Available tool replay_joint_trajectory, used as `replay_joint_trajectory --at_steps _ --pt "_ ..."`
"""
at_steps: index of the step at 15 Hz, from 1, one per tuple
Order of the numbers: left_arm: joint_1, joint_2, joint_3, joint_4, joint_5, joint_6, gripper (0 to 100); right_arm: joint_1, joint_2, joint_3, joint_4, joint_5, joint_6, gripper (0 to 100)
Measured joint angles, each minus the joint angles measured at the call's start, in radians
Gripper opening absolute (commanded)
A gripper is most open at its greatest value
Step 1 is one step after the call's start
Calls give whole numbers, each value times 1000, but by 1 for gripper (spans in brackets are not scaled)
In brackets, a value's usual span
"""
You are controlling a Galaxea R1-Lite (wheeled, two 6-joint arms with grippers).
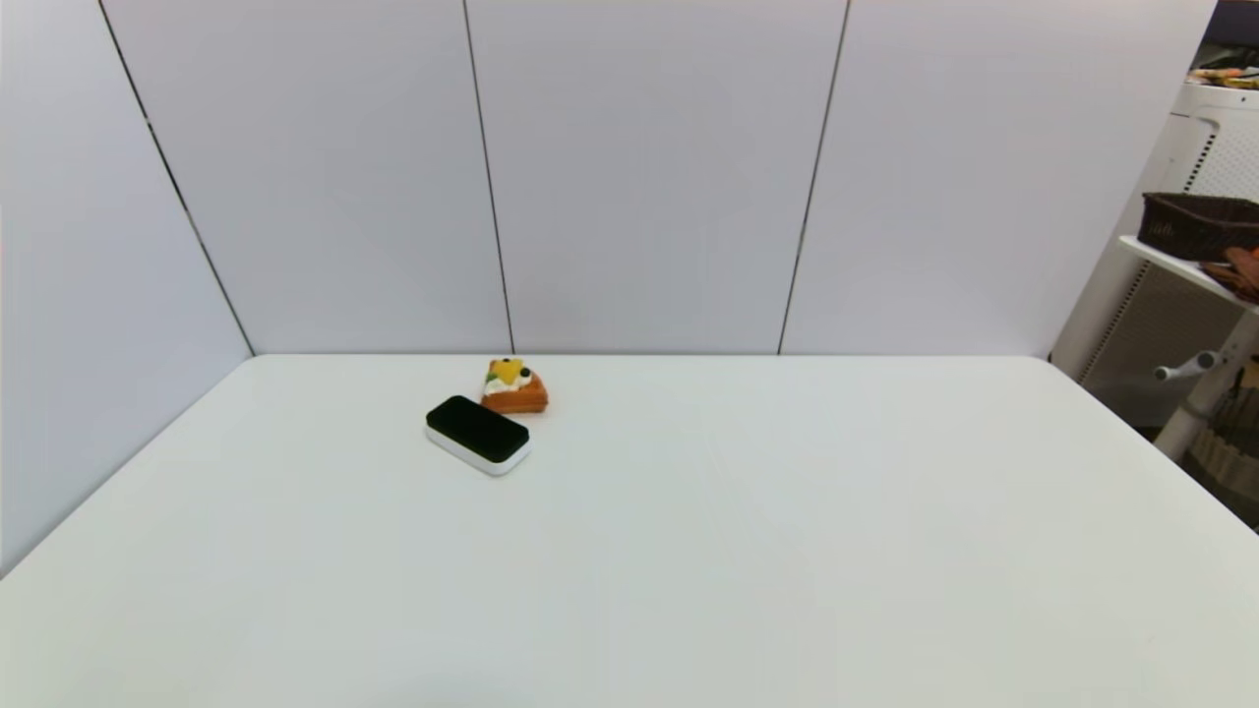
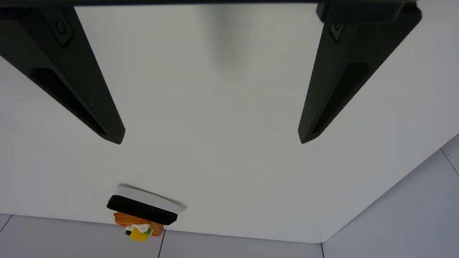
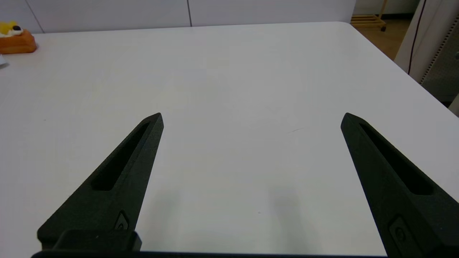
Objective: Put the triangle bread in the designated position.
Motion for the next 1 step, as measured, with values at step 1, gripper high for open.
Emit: replay_joint_trajectory --at_steps 1 --pt "0 0 0 0 0 0 100 0 0 0 0 0 0 100"
